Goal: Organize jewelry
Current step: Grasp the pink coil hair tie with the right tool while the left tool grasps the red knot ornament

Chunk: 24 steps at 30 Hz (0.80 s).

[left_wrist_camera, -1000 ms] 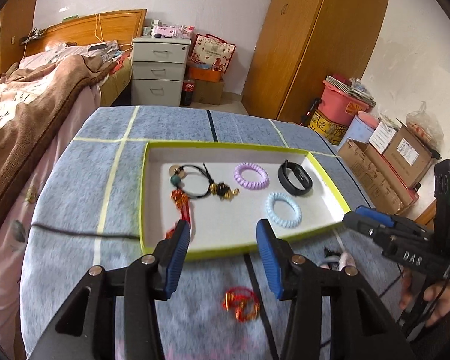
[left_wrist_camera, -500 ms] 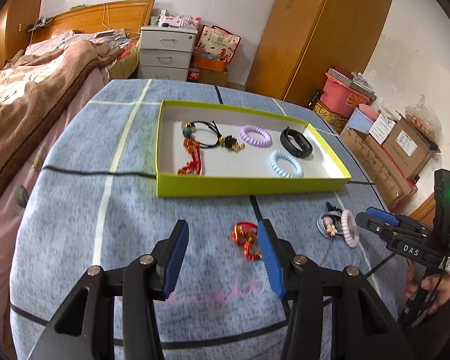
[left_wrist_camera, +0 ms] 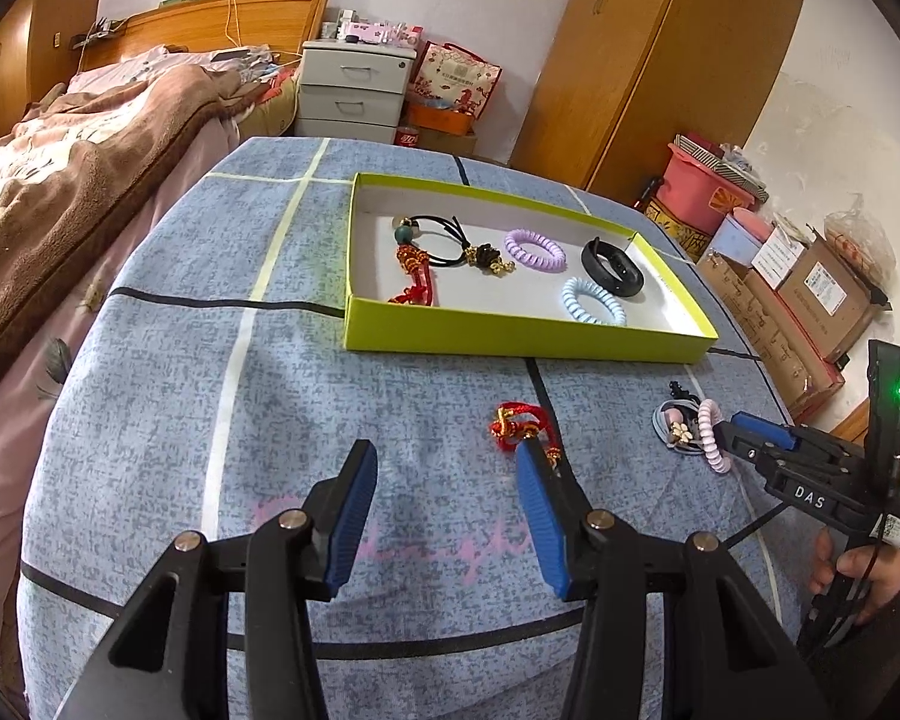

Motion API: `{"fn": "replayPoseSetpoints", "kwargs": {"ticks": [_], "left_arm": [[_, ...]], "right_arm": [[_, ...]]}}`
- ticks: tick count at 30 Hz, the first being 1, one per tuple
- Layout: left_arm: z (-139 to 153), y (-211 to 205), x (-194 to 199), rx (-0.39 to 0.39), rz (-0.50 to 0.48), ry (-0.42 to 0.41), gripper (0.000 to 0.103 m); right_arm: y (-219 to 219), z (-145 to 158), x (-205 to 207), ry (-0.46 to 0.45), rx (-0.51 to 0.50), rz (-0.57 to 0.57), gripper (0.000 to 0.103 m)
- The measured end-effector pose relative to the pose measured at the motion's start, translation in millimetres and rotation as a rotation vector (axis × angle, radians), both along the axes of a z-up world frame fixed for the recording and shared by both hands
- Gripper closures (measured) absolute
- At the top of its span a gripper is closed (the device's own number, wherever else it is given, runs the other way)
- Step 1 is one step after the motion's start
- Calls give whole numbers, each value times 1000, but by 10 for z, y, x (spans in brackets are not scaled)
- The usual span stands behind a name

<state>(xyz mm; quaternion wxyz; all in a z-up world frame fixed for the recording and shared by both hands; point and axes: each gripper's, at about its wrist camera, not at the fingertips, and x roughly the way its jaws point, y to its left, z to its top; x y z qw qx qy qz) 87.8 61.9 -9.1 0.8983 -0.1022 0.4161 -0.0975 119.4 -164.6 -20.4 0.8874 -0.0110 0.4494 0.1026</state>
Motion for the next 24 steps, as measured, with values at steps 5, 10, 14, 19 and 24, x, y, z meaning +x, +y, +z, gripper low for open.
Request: {"fn": "replayPoseSetpoints", "kwargs": {"ticks": [5,10,14,19,24], "left_arm": [[-12,-32,4,5,-2,5,53],[-20,-66,16,13,-4,12,53],[-40,-87,26,15,-11,13,53],[-50,-131,55,18,-19,19,53],[-63,-258,111,30,-41,29,53]], "right_arm": [[25,-15,-15,3,-13,14,79],[76,-18,-30,-5,-28,32,93],[55,-19,-31,-7,-12,31,93],[-81,69,-66,-47,36,-12,93],[-188,133,-95,-61,86,-33,94]]}}
